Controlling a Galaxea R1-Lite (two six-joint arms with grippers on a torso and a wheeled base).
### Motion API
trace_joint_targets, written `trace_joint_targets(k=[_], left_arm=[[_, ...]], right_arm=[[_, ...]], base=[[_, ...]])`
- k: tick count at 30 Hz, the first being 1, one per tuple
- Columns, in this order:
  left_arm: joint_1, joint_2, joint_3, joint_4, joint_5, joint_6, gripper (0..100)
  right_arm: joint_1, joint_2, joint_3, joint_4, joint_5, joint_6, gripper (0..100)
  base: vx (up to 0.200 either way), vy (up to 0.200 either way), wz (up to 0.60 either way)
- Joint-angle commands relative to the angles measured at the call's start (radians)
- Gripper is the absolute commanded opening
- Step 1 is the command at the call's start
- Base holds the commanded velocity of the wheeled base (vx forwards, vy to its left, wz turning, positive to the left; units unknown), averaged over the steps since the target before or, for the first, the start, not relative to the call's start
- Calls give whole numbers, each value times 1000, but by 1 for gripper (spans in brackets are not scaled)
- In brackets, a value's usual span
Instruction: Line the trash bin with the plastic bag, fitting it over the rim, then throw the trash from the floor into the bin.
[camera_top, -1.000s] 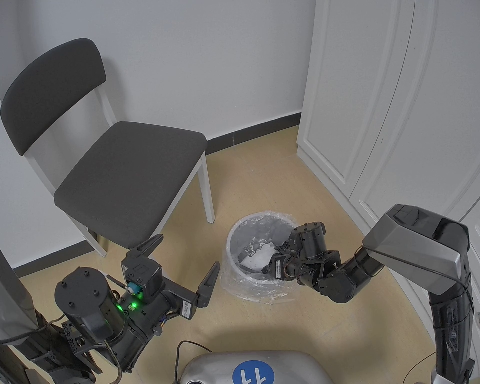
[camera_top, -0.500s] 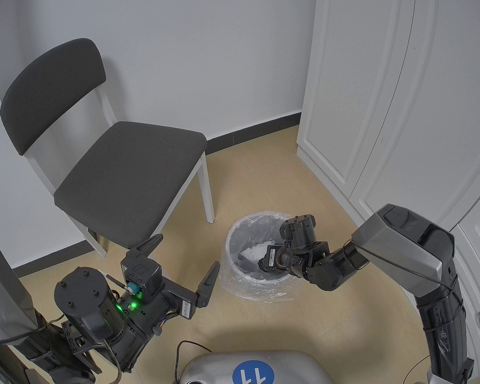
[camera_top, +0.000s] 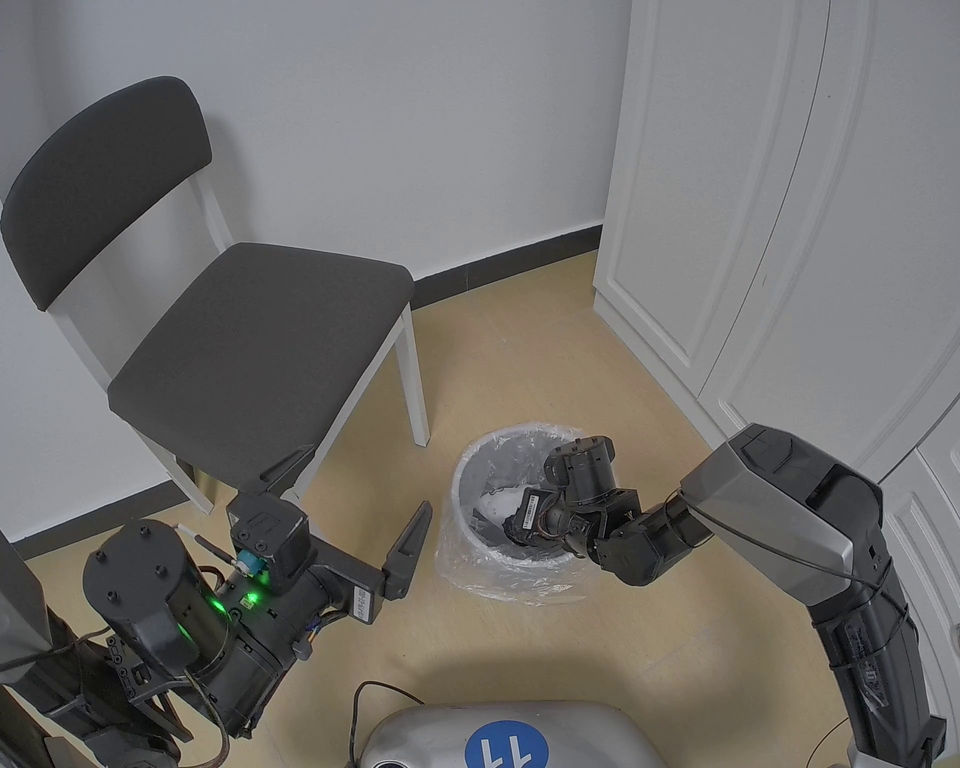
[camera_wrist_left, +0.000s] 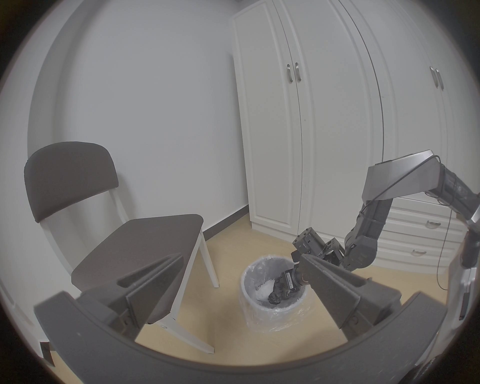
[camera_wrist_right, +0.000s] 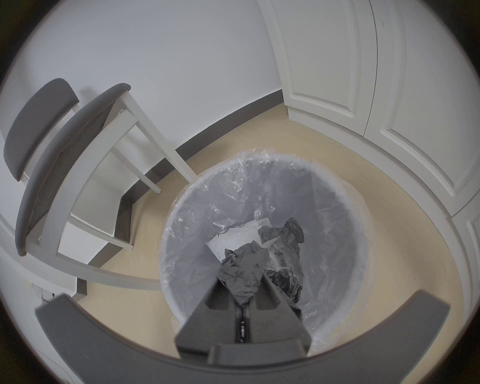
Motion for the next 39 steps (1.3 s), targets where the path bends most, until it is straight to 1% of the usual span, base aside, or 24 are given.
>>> trace_joint_targets(k=[1, 6, 11, 16, 26, 27, 29, 30, 34, 35, 39], left_arm=[[2, -7, -4, 0, 1, 0, 100], [2, -7, 2, 1, 1, -2, 100], [2, -7, 4, 0, 1, -2, 100], [2, -4, 4, 0, 1, -2, 100], [-2, -10, 5, 0, 1, 0, 100], [-1, -10, 4, 0, 1, 0, 100], [-1, -10, 4, 0, 1, 0, 100], [-1, -12, 4, 0, 1, 0, 100], [-1, -16, 4, 0, 1, 0, 100], [-1, -19, 2, 0, 1, 0, 100], [-2, -24, 2, 0, 1, 0, 100]], right_arm=[[2, 2, -9, 3, 0, 2, 0], [2, -31, 30, 33, 0, -19, 0], [5, -72, 30, 188, 4, -36, 0], [5, -55, 5, 200, 8, -25, 0], [3, 11, -119, 199, -6, 74, 0], [3, 22, -139, 199, -20, 90, 0], [3, 22, -139, 199, -20, 90, 0], [0, 51, -199, 199, -54, 136, 0], [-4, 72, -237, 199, -60, 156, 0], [-6, 88, -262, 199, -71, 171, 0], [-6, 86, -257, 193, -72, 176, 0]], base=[[0, 0, 0], [0, 0, 0], [0, 0, 0], [0, 0, 0], [0, 0, 0], [0, 0, 0], [0, 0, 0], [0, 0, 0], [0, 0, 0], [0, 0, 0], [0, 0, 0]])
